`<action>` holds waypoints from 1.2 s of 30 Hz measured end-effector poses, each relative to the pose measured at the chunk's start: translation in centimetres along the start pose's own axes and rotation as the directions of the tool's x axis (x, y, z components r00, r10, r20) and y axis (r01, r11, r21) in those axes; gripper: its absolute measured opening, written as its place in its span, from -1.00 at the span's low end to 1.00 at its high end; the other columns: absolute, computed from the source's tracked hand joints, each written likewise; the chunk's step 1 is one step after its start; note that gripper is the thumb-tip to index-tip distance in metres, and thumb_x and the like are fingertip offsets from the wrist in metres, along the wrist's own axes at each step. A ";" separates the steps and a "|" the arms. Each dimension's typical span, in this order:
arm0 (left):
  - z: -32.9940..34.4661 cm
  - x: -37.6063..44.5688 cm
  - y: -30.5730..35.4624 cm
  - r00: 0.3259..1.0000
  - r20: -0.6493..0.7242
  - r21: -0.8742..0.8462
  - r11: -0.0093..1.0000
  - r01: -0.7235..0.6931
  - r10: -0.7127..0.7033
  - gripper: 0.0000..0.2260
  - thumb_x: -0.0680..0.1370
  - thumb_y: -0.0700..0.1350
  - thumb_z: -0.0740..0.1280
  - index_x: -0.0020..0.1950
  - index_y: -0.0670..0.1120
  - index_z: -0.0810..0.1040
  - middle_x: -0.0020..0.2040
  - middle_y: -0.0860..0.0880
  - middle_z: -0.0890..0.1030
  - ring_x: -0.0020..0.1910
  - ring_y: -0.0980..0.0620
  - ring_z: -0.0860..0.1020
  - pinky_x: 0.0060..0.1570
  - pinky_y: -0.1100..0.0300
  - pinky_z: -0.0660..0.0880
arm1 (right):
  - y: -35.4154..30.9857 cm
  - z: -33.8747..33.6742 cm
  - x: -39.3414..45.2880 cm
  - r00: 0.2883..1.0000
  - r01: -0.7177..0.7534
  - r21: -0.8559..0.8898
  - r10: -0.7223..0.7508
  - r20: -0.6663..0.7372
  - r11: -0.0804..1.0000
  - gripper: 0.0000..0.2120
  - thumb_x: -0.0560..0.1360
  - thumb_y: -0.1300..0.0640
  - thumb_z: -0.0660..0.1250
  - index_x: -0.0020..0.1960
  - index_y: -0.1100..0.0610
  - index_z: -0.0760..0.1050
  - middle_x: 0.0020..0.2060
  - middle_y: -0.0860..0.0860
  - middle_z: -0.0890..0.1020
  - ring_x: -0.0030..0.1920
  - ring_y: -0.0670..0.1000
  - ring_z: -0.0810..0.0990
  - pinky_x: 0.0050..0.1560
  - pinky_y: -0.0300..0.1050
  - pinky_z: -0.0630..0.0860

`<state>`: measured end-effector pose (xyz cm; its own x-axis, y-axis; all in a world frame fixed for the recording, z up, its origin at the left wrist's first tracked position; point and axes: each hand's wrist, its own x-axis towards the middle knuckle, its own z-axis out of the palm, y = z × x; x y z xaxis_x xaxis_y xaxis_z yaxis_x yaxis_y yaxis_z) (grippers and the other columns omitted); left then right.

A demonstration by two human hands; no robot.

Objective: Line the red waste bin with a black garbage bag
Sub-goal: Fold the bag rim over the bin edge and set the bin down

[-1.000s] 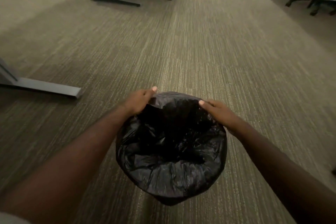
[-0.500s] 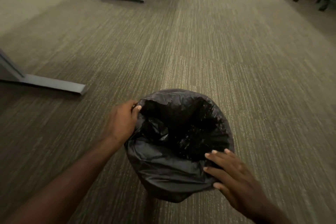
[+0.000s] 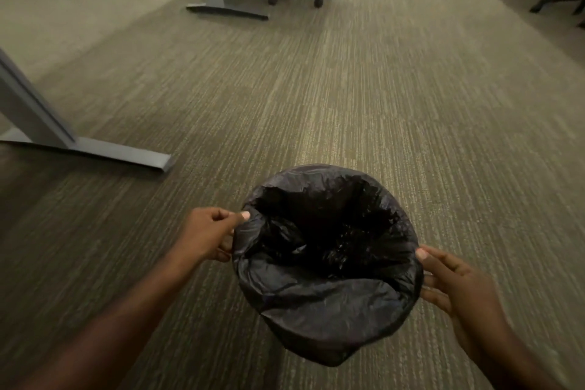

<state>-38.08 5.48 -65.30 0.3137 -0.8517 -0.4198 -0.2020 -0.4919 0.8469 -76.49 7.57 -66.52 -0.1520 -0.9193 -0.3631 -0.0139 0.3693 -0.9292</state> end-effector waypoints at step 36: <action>-22.6 11.9 -1.8 0.855 -0.378 -0.450 0.878 0.166 -0.356 -0.82 0.62 -0.22 0.29 -0.19 -0.13 0.47 -0.23 -0.06 0.55 -0.29 0.00 0.52 -0.20 0.07 0.51 | -10.8 40.1 19.9 0.886 0.030 -0.182 0.058 0.459 0.983 -0.72 0.57 0.45 0.29 0.28 0.42 0.53 0.08 0.29 0.64 -0.06 0.16 0.65 -0.27 -0.06 0.58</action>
<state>-13.02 0.36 -64.44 0.6908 -0.4847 -0.5366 0.2922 -0.4918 0.8202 -39.77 -20.16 -66.49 0.3185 -0.8561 -0.4071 -0.1977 0.3600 -0.9118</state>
